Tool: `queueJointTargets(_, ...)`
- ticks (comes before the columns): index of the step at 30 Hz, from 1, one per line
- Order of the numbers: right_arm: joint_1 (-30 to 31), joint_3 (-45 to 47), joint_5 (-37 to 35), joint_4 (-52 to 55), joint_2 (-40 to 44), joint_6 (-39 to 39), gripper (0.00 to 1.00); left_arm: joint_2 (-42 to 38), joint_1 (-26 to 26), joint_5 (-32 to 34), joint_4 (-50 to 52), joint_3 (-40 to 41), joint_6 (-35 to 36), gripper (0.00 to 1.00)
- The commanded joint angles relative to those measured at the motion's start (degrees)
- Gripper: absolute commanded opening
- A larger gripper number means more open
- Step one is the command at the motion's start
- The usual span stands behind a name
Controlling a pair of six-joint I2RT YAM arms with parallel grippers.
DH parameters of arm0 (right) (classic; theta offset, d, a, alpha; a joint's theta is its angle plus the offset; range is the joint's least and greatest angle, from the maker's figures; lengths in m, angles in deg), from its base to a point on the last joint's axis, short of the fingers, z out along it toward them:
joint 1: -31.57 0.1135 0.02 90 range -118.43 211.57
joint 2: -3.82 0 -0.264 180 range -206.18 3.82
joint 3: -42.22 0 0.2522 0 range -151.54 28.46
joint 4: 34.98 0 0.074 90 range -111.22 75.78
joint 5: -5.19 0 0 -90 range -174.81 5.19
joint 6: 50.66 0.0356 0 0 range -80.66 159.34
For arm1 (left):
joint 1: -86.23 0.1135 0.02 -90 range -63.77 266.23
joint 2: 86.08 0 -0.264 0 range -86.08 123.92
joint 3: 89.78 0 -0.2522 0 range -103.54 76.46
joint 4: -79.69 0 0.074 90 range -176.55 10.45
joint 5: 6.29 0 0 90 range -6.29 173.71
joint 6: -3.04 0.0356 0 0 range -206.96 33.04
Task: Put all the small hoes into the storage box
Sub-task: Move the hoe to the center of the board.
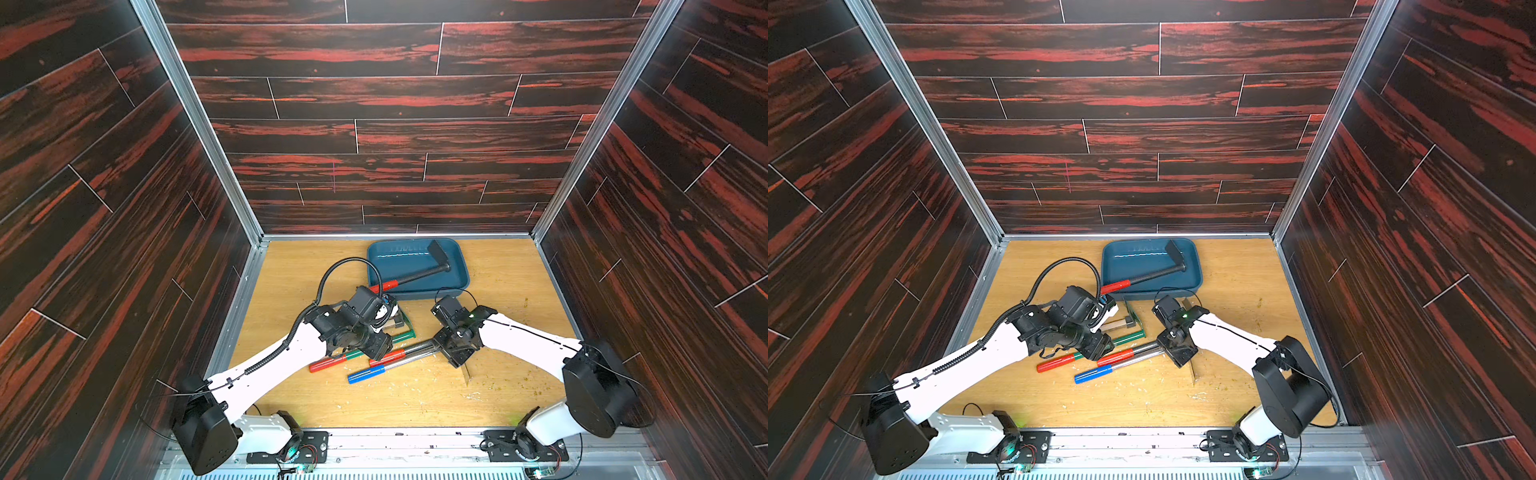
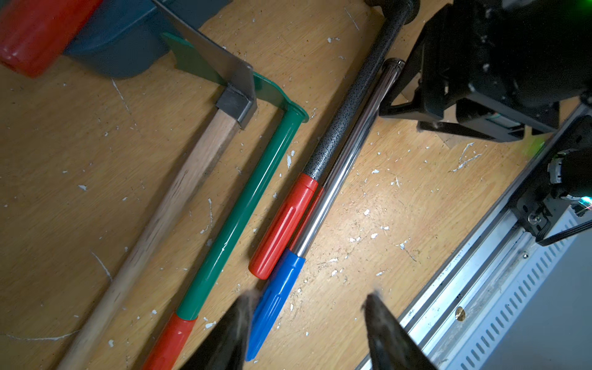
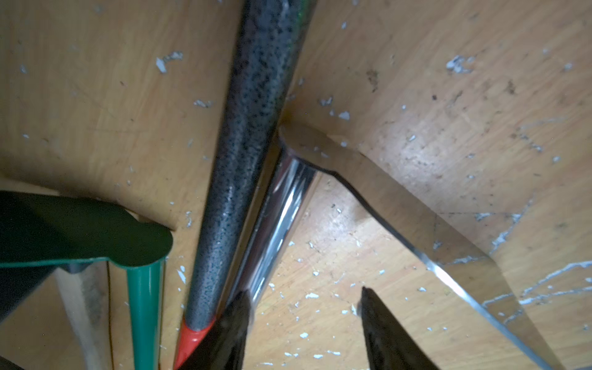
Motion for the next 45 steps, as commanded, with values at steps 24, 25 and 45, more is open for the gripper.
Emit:
queueJointTargets(24, 0.53, -3.52, -1.69, 1.82, -8.0, 3.52, 0.55, -2.67, -0.92, 0.99, 1.86, 1.17, -0.58, 0.59)
queueJointTargets(25, 0.54, -3.83, -1.61, 1.93, -8.47, 3.5, 0.54, -2.75, -0.92, 0.97, 1.89, 1.25, -0.52, 0.59)
queueJointTargets(45, -1.83, -0.8, -5.63, 3.82, -6.93, 2.23, 0.33, -1.52, -1.01, 0.36, 2.3, 1.15, 0.36, 0.59)
